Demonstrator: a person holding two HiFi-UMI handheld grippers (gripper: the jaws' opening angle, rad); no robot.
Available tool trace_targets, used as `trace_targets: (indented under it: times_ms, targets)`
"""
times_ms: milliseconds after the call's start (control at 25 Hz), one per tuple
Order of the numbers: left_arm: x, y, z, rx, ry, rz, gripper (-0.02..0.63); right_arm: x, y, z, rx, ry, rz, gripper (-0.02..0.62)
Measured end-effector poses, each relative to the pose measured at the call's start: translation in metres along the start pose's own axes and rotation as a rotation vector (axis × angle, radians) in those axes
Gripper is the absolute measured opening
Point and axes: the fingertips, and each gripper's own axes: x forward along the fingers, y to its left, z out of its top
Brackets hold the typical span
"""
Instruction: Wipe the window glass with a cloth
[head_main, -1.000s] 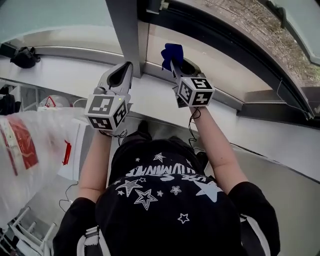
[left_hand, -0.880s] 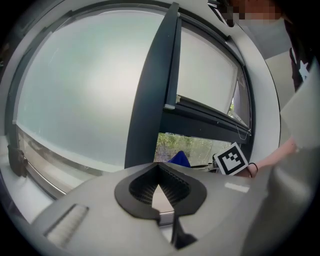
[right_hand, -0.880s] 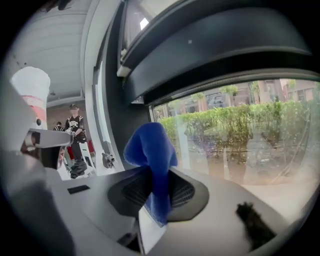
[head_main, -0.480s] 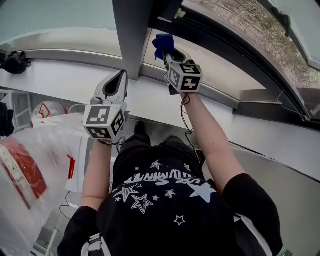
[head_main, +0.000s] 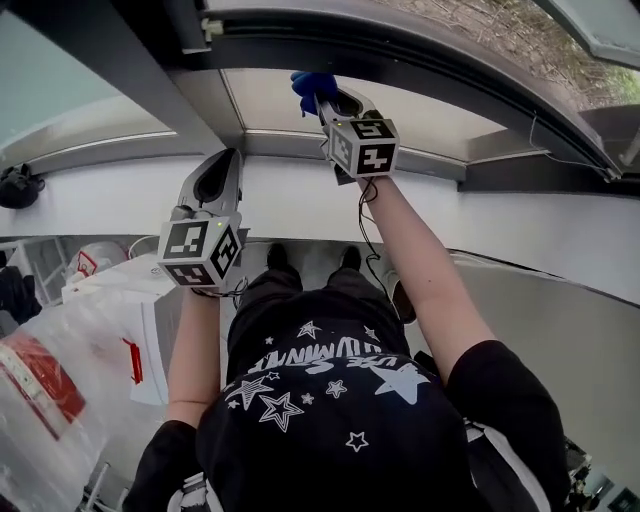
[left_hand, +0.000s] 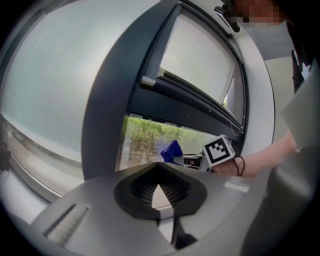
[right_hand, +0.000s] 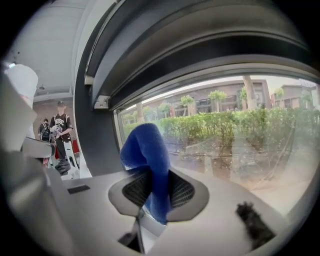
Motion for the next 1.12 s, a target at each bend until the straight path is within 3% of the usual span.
trace_targets:
  times_ms: [440,800,1120]
  targets:
    - [0.072,-0.134,0.007,0.111,0.045,-0.144,0.009,-0.132,-0.169,-0.037,0.139,-0.024,-0.22,0.074]
    - [0.122,-0.252,-0.003,0.2,0.103,-0.245,0.009,-0.22,-0.291,-0.064,0.256,-0.074,-0.327,0.074]
    - [0.162,-0.336,-0.019,0.216,0.118,-0.312,0.009,-0.288,-0.399,-0.087,0.354,-0.108,-0.466,0.074]
